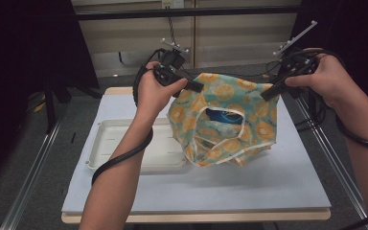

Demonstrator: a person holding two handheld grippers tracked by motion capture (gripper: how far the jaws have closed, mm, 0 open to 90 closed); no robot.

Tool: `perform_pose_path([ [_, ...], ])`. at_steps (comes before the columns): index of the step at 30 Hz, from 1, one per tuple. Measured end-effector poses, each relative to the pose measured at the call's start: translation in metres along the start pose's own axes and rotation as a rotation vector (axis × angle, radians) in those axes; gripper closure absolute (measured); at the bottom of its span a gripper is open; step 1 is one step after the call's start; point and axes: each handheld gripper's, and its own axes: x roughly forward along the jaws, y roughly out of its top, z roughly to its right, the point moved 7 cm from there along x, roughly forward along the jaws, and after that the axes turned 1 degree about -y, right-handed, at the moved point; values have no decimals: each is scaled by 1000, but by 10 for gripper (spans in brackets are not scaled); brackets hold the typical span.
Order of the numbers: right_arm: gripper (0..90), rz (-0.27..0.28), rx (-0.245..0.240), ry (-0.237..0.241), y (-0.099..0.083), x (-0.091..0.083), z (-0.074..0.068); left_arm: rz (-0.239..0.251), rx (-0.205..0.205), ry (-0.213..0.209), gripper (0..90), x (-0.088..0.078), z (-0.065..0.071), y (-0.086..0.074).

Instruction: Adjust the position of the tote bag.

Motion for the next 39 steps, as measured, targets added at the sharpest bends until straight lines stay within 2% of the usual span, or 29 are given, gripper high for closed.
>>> perform_pose_path([
  [1, 882, 1, -1, 0, 0, 1, 0, -51, 8, 26, 893, 7, -6, -2],
  [2, 882, 1, -1, 0, 0, 1, 0, -51, 8, 26, 894, 7, -6, -2],
  [3, 867, 5, 3, -9, 1, 1, 1, -71, 12, 23, 894, 11, -7, -3],
  [4, 859, 12, 7, -25, 1, 0, 2, -76, -8, 15, 897, 16, -7, -3],
  [5, 854, -3, 12, -24, 0, 0, 2, -101, -1, 22, 898, 21, -9, -4],
  [9, 788, 11, 7, -49, 1, -3, 3, -126, -2, 29, 899, 25, -10, -5],
  [11, 889, 34, 26, -46, 1, -11, 4, -129, 7, 20, 900, 24, -9, -4],
  [12, 894, 18, 18, -35, 0, -11, 3, -114, -3, 14, 899, 23, -7, -3],
  [13, 897, -3, 18, -41, -2, -10, 3, -119, 4, 20, 899, 19, -8, -2],
  [15, 899, -5, 24, -43, -3, -9, 3, -118, 5, 11, 899, 17, -8, -1],
  [16, 900, 2, 27, -33, -3, -9, 3, -111, -3, 19, 899, 16, -7, 0],
  [18, 900, 50, 26, -24, 1, -14, 2, -101, -10, -1, 899, 13, -4, 1],
  [19, 900, 50, 26, -24, 1, -14, 2, -101, -10, -1, 899, 13, -4, 1],
  [20, 899, 51, 24, -24, 1, -15, 3, -119, 13, 8, 899, 11, -5, 0],
  [21, 900, 54, 33, -47, 1, -16, 6, -95, -1, -11, 899, 11, -3, 1],
  [22, 899, 46, 48, -48, 0, -15, 7, -93, -6, -16, 899, 11, -2, 2],
  [24, 900, 62, 59, -51, 1, -16, 10, -85, -4, -9, 898, 9, -2, 3],
  [26, 900, 48, 74, -83, -1, -10, 14, -80, 0, -3, 857, 9, -4, 3],
  [27, 900, 48, 74, -83, -1, -10, 14, -93, 7, 1, 857, 9, -4, 1],
  [28, 900, 16, 59, -66, -3, -1, 13, -76, -8, 8, 778, 10, -4, -1],
  [31, 900, 17, 69, -59, -4, 6, 14, -63, -3, 3, 619, 8, -5, -3],
  [32, 900, 2, 80, -53, -7, 13, 15, -47, 9, 29, 554, 4, -5, -6],
  [35, 900, -19, 71, -43, -10, 20, 13, -31, 19, 4, 523, 1, -2, -8],
  [36, 899, -22, 73, -46, -11, 25, 14, -45, 35, 2, 443, -1, 2, -12],
  [37, 899, -24, 67, -42, -12, 27, 14, -50, 53, 0, 462, -1, 4, -14],
  [39, 899, -26, 70, -41, -13, 28, 14, -49, 63, 1, 436, -1, 7, -14],
])
